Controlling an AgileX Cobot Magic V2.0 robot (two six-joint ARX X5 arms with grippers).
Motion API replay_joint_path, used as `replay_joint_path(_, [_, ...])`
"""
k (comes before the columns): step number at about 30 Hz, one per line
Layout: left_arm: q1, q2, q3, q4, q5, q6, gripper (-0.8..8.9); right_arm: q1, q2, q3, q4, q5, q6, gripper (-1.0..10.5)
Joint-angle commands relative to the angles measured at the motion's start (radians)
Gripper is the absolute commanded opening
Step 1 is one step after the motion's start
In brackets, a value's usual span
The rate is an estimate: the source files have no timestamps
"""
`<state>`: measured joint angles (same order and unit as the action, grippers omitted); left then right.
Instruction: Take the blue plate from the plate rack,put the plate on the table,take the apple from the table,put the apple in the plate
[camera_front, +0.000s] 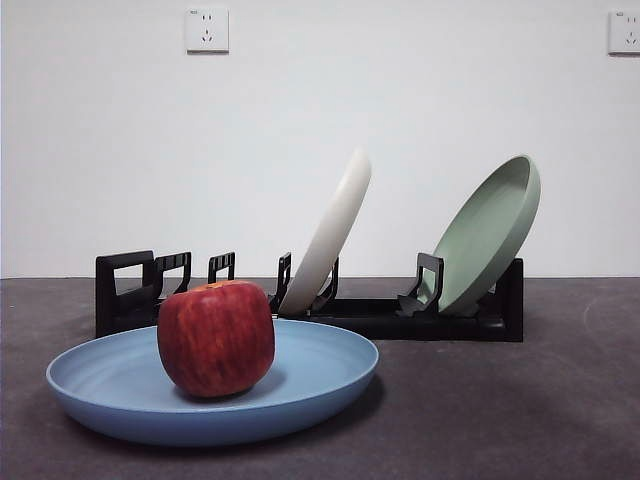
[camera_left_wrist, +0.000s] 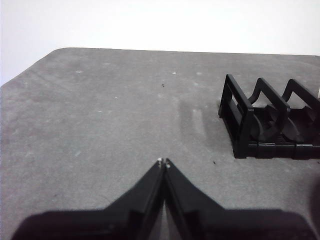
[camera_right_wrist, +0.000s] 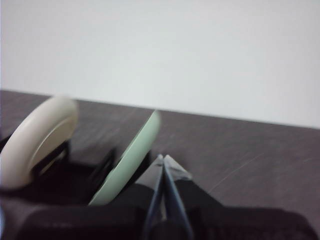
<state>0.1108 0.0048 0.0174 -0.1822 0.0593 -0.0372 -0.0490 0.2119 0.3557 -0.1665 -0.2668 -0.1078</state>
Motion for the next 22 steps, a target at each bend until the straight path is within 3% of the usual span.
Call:
replay_joint_path(1, [0.002, -0.003, -0.013, 0.002, -0.003, -0.005, -0.02, 0.058, -0.053, -0.088, 0.04, -0.003, 0.013, 0.0])
replay_joint_path(6, [0.002, -0.003, -0.013, 0.002, -0.003, -0.005, -0.03, 0.129, -0.126, -0.189, 0.045, -0.005, 0.014, 0.0])
replay_joint_path(22, [0.002, -0.003, -0.013, 0.002, -0.003, -0.005, -0.03, 0.135, -0.211, -0.35, 0.043, 0.016, 0.109, 0.0])
